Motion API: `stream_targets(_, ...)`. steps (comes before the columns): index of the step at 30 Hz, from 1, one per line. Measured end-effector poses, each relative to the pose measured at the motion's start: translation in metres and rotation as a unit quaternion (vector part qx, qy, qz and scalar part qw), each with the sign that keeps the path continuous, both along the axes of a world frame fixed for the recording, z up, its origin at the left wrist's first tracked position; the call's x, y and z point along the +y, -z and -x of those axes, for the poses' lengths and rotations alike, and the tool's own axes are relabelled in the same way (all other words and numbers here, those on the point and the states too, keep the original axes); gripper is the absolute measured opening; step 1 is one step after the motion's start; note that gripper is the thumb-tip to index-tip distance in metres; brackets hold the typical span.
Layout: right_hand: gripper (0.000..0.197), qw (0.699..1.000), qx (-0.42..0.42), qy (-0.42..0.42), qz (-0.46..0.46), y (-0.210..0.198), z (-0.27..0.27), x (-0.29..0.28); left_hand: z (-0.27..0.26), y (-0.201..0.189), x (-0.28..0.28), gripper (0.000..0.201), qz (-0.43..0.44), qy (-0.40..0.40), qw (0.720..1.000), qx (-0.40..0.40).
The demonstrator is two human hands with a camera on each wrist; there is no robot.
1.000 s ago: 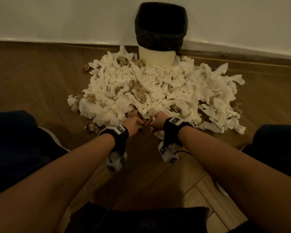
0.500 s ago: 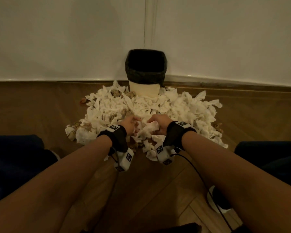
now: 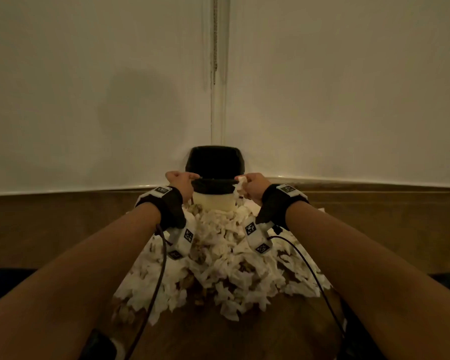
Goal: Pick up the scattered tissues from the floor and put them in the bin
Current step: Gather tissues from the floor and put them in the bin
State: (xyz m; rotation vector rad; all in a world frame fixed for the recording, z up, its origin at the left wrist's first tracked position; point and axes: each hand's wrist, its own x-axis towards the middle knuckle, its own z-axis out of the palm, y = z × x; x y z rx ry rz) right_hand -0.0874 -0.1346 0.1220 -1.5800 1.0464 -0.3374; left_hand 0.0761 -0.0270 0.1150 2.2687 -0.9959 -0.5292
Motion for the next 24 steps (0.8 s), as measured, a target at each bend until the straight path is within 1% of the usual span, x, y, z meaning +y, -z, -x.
stream_targets(2,0.031,0.998,-0.049,0.028,0.029,-0.008,-0.009,-0.014,-0.006,-0.011,-0.015,0.04,0.03,0.006,1.0,-0.001)
stream_targets(5,0.018,0.989,-0.11,0.097,0.02,-0.014,-0.021,-0.034,-0.015,-0.018,-0.038,0.034,0.131,0.035,0.988,0.073)
stream_targets(6,0.014,0.986,-0.116,0.116,0.018,-0.014,-0.024,-0.041,-0.016,-0.02,-0.045,0.03,0.143,0.047,0.985,0.087)
stream_targets(8,0.015,0.984,-0.106,0.143,0.029,-0.009,-0.032,-0.054,-0.021,-0.018,-0.06,0.023,0.16,0.048,0.982,0.093)
stream_targets(11,0.014,0.979,-0.084,0.177,0.052,0.008,-0.046,-0.072,-0.029,-0.006,-0.081,0.018,0.181,0.015,0.98,0.086)
stream_targets(14,0.011,0.977,-0.079,0.191,0.043,0.028,-0.06,-0.086,-0.04,0.014,-0.101,0.019,0.17,-0.009,0.984,0.057)
stream_targets(17,0.012,0.979,-0.087,0.182,0.02,0.044,-0.072,-0.092,-0.05,0.034,-0.113,0.021,0.164,-0.038,0.985,0.043)
stream_targets(19,0.02,0.979,-0.106,0.175,0.002,0.053,-0.081,-0.094,-0.055,0.043,-0.116,0.024,0.151,-0.053,0.987,0.03)
stream_targets(21,0.033,0.98,-0.113,0.161,-0.015,0.058,-0.089,-0.092,-0.059,0.051,-0.117,0.029,0.127,-0.047,0.99,0.032)
stream_targets(23,0.043,0.98,-0.124,0.153,-0.042,0.06,-0.095,-0.089,-0.063,0.056,-0.117,0.036,0.104,-0.032,0.992,0.068)
stream_targets(24,0.044,0.979,-0.125,0.151,-0.048,0.061,-0.098,-0.087,-0.065,0.057,-0.117,0.038,0.096,-0.028,0.991,0.091)
